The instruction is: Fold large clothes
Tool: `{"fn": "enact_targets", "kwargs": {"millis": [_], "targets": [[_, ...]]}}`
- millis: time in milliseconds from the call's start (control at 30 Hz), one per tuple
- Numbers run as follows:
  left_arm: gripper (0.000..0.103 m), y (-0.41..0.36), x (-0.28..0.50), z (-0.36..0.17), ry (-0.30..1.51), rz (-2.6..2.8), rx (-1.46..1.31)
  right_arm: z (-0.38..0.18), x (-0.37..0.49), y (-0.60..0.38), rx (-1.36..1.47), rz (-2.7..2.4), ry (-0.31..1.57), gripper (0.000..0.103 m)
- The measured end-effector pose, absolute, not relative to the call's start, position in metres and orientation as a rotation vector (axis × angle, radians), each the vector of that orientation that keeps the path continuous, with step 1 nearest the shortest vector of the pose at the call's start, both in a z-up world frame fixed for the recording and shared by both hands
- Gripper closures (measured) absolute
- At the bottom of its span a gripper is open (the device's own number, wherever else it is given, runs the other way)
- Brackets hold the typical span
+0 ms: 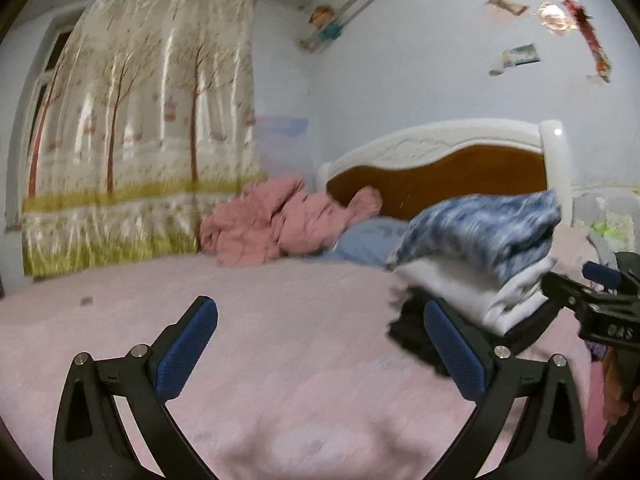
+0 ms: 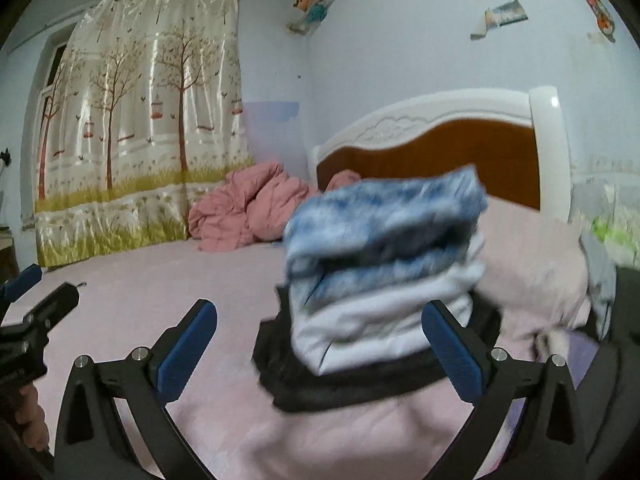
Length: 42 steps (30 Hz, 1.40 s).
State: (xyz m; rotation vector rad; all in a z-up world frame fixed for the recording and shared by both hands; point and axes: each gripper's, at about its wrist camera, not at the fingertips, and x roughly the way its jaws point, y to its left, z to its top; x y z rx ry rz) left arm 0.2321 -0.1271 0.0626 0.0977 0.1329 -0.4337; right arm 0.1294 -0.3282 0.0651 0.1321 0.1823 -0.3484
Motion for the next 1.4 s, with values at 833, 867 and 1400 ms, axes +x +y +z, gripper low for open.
{"fn": "enact_targets", "kwargs": {"millis": [833,867,1400], "targets": [[0.0,-0.108,0.251,0.017,0.161,-0.354,0.074,-0.004,0.166,-0.273,0.034,-0.341,0.16,0.0],[0.0,-0.107,0.252,0.017,0.162,-0.355,0.069,-0.004,0.161,-0.272,0.029,-0.348,0.143,0.0],[0.0,-0.115,0.245,0.019,0.13,-0.355,0.116,0.002,0.147,-0.28,0.043,-0.378,0.103,0.0]]}}
